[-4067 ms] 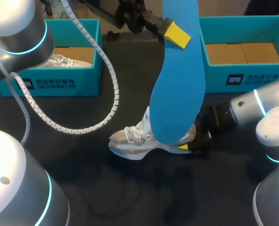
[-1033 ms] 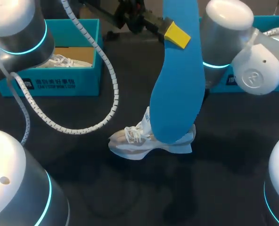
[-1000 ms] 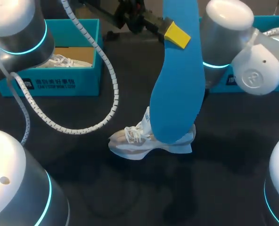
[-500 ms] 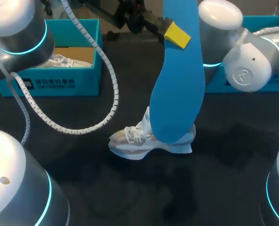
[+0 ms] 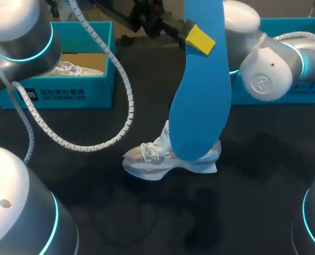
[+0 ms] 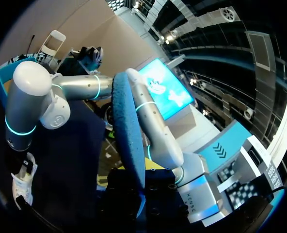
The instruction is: Take the shoe out of the shoebox, open the shoe tongue, remove and reinsert the insole, then place the shoe into the shoebox
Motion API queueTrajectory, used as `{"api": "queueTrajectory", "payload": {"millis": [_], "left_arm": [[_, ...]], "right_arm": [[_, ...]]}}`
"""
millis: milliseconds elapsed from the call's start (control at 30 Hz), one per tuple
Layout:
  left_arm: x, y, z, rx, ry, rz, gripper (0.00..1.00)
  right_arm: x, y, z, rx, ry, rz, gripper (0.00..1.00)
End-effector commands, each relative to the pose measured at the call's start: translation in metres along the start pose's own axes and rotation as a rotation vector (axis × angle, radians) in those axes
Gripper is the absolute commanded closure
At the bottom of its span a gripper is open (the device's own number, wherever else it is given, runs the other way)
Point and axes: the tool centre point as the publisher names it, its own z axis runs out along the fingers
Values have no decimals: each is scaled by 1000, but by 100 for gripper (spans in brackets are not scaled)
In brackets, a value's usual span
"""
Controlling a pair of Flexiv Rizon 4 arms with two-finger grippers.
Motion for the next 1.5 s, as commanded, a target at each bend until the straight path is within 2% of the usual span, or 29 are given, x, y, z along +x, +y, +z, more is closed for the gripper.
{"api": "queueTrajectory", "payload": {"millis": [33,133,167,267,367,433,467,533,567,600,767,900,1067,1200,1333,1433,1500], "left_arm": [[0,1,0,2,-1,-1,100],[0,1,0,2,-1,-1,100],[0,1,0,2,-1,-1,100],[0,1,0,2,-1,-1,100],[0,1,0,2,-1,-1,100],[0,1,0,2,-1,-1,100],[0,1,0,2,-1,-1,100],[0,1,0,2,-1,-1,100],[0,1,0,2,-1,-1,100],[0,1,0,2,-1,-1,100],[0,1,0,2,-1,-1,100],[0,1,0,2,-1,-1,100],[0,1,0,2,-1,-1,100],[0,1,0,2,-1,-1,100],[0,1,0,2,-1,-1,100],[0,1,0,2,-1,-1,100],[0,1,0,2,-1,-1,100]], "right_arm": [[-10,2,24,-18,29,1,0],[-12,1,31,-16,46,-1,0],[-13,1,34,-15,52,-3,20],[-14,1,38,-8,69,-13,50],[-15,3,42,0,88,-15,58],[-13,4,42,3,99,-19,72],[-13,5,42,6,103,-18,82],[-11,7,42,7,111,-16,86],[-9,7,41,8,114,-13,96],[-8,9,41,8,115,-13,100],[-2,10,37,-3,149,34,100],[3,5,32,-82,173,129,100],[5,-4,22,-147,255,306,100],[11,-4,10,-176,334,530,100],[23,2,2,-215,297,823,100],[24,13,0,-195,276,974,100],[24,18,1,-211,262,1049,100]]}}
